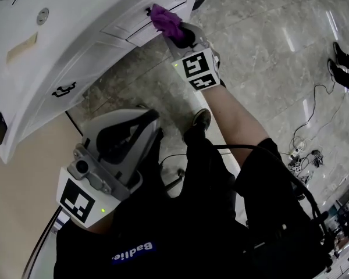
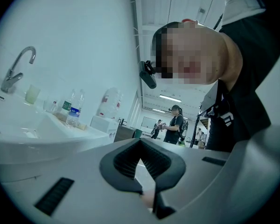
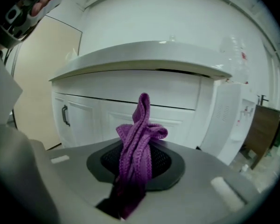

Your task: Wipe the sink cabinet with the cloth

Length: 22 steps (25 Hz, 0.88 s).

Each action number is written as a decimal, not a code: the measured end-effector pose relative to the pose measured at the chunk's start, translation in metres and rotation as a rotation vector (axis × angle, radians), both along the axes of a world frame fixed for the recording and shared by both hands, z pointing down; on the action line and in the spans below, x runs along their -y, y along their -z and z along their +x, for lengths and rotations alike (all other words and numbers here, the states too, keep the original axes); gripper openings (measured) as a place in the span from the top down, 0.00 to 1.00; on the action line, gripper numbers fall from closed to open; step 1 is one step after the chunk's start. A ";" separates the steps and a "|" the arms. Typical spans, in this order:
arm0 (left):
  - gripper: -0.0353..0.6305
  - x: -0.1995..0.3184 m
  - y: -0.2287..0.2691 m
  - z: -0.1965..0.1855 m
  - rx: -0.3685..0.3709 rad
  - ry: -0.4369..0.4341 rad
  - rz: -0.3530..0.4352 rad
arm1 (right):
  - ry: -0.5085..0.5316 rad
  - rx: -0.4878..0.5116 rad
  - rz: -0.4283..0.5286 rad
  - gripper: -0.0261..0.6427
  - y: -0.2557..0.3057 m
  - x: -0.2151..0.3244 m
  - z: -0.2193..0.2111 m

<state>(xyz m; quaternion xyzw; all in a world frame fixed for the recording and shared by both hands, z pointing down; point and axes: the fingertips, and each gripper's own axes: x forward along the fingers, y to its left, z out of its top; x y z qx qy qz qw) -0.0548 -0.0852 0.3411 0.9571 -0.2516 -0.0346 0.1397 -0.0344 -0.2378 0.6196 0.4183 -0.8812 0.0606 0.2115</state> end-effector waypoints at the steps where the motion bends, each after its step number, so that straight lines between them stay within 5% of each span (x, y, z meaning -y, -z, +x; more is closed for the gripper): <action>1: 0.96 0.000 -0.001 0.002 -0.001 -0.001 -0.001 | -0.049 0.007 -0.001 0.82 0.000 0.011 0.019; 11: 0.96 0.006 -0.008 0.004 0.007 0.006 -0.010 | -0.303 -0.031 0.005 0.82 -0.005 0.089 0.113; 22: 0.96 0.014 -0.011 -0.012 0.016 0.019 -0.020 | -0.223 -0.055 -0.041 0.82 -0.026 0.100 0.045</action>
